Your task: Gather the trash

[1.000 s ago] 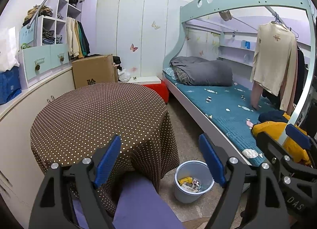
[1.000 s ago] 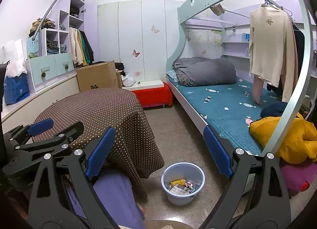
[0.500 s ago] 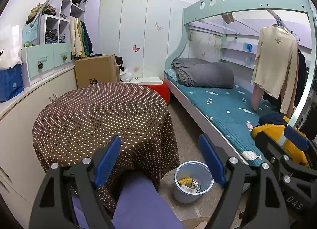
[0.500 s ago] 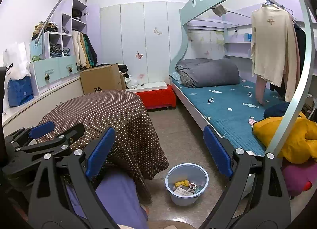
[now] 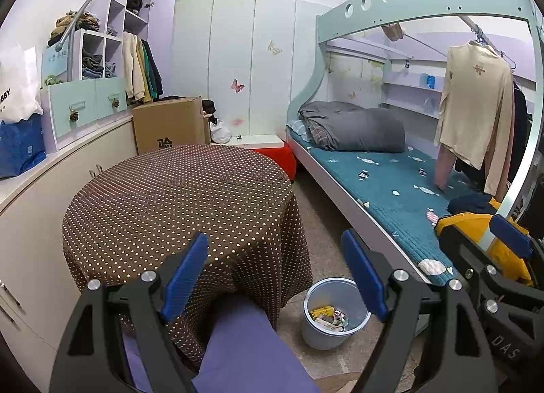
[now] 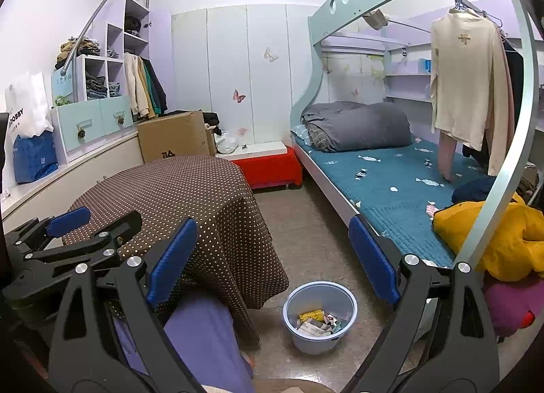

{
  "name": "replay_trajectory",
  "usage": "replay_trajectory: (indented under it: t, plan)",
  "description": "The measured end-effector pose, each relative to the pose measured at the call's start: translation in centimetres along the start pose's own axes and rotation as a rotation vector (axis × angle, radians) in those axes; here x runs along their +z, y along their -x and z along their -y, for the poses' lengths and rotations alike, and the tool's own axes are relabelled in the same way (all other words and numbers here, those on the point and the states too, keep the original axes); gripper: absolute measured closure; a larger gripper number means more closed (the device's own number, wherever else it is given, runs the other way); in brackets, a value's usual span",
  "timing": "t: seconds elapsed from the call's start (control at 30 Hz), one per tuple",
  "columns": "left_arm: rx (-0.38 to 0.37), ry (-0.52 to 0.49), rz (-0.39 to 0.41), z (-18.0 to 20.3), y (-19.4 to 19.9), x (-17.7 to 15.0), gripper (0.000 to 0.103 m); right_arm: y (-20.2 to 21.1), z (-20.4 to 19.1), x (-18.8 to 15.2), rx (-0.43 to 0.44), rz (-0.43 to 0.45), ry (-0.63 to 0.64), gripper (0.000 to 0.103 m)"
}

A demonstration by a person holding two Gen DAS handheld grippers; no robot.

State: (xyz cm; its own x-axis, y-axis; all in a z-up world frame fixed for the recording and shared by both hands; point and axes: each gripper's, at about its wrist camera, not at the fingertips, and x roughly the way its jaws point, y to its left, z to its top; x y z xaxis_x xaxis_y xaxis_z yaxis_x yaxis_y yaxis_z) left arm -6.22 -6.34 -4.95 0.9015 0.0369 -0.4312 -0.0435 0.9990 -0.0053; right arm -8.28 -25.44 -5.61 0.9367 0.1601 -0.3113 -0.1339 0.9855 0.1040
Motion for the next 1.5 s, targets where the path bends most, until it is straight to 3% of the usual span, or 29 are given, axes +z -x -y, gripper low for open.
replay_trajectory:
  t: [1.5]
  plan:
    - [0.026,-0.008,0.002,-0.31,0.26,0.17,0.024,0.28,-0.21,-0.24,0.001,0.003,-0.003,0.014]
